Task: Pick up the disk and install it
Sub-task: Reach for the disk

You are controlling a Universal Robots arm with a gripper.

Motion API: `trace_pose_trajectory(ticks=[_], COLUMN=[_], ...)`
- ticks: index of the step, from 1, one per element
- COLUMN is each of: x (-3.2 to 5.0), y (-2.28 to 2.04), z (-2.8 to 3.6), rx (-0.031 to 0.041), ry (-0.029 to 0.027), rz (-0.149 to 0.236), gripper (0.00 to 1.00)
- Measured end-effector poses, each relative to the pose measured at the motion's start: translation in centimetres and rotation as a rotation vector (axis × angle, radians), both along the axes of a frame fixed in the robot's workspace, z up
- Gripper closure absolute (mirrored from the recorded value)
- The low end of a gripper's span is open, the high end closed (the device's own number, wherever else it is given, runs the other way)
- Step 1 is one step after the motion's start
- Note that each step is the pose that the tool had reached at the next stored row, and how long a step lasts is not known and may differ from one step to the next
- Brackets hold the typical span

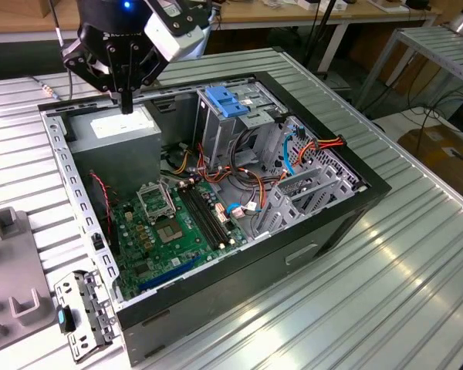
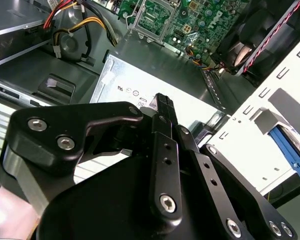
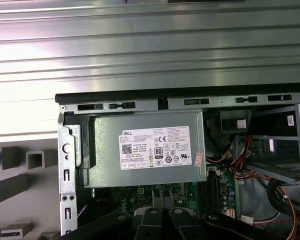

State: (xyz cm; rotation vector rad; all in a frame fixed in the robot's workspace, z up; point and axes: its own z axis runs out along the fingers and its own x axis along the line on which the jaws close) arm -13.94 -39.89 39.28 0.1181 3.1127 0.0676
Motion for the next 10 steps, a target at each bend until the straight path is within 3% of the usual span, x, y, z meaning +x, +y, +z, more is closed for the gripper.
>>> trace_pose_trajectory(ticks=[10], x=[-0.27], y=[0.00], z=[-0.01], rx=[0.0000], ry=[0.0000], rz=[0.000], gripper=[0.89])
